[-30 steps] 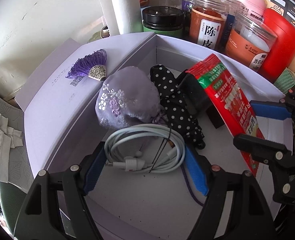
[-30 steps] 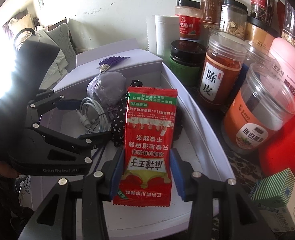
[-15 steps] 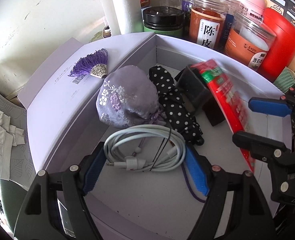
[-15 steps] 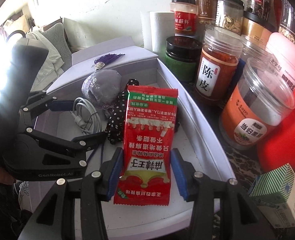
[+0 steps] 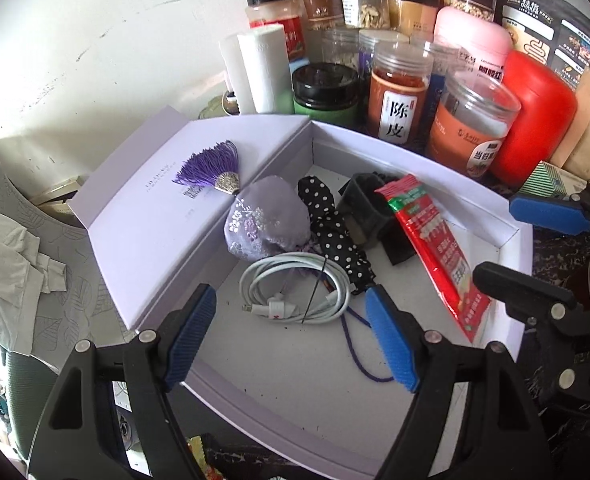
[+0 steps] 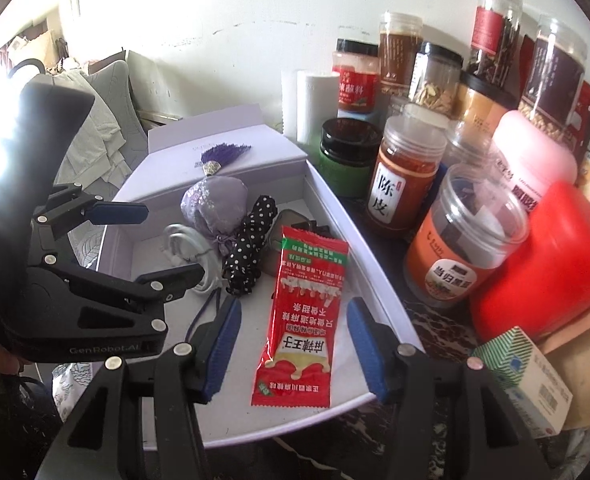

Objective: Organize objects
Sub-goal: 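Lift both open grippers out of the box and back away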

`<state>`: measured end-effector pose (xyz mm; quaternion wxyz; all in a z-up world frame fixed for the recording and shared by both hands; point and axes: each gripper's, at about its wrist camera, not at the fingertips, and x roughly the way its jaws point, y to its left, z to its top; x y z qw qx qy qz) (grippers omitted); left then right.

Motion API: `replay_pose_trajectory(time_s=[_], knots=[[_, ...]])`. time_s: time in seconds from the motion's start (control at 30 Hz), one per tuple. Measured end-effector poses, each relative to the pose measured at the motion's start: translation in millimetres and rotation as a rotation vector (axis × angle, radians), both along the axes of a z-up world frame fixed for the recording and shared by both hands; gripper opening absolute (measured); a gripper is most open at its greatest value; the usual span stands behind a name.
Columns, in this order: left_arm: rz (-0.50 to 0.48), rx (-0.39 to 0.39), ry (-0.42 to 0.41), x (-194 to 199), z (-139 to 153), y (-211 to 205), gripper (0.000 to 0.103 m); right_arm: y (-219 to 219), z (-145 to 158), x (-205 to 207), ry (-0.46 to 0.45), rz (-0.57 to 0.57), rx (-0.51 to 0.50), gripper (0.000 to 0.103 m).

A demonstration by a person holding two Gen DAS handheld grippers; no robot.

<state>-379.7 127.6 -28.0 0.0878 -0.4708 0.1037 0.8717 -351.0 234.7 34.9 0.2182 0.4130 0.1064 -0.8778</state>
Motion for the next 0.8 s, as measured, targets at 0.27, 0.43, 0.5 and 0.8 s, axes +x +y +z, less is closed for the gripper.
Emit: replay_pose_trajectory(time_s=[0.27, 0.43, 0.5, 0.8], knots=[[0.011, 0.014, 0.059, 15, 37, 0, 0.076, 6, 37, 26, 0.072, -0.007, -0.008, 0.055], [0.022, 0.013, 0.095, 35, 62, -4, 0.076, 8, 58, 43, 0.110, -0.005, -0.019, 0.055], [0.026, 0.014, 0.111, 44, 73, -6, 0.076, 9, 66, 51, 0.125, -0.001, -0.022, 0.055], [0.058, 0.021, 0.191, 93, 123, -16, 0.076, 13, 108, 93, 0.206, 0.013, -0.047, 0.055]])
